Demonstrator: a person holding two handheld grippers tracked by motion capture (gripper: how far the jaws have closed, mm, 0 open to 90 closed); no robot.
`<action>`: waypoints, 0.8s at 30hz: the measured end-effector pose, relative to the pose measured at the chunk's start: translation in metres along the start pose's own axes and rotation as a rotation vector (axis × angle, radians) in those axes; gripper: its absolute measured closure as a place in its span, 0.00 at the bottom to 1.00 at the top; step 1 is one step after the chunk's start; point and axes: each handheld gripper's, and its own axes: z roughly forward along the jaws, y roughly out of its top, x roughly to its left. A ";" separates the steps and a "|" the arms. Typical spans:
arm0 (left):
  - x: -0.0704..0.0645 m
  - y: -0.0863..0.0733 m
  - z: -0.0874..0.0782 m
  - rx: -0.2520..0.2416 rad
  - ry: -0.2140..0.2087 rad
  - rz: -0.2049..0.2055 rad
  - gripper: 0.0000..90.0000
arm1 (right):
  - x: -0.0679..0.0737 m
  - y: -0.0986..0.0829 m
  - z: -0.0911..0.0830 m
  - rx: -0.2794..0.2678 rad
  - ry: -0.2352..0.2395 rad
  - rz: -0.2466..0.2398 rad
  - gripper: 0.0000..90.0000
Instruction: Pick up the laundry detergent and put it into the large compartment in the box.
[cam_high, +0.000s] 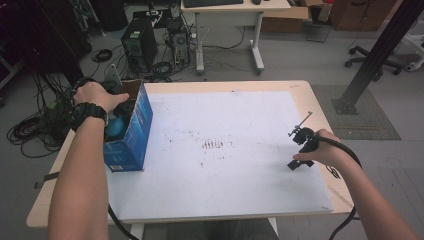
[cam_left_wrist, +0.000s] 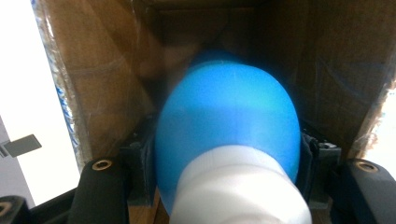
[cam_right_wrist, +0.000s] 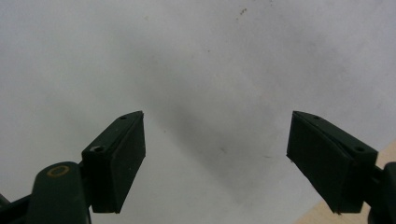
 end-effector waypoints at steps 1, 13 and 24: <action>0.000 0.000 0.000 -0.001 0.000 -0.002 0.41 | 0.000 0.000 0.000 -0.001 -0.001 0.001 0.22; -0.003 0.000 -0.006 -0.013 0.017 -0.017 0.31 | 0.000 0.000 0.001 -0.002 0.002 -0.002 0.22; -0.003 -0.002 -0.010 -0.027 0.023 -0.035 0.28 | -0.001 -0.002 0.001 -0.002 0.002 0.001 0.22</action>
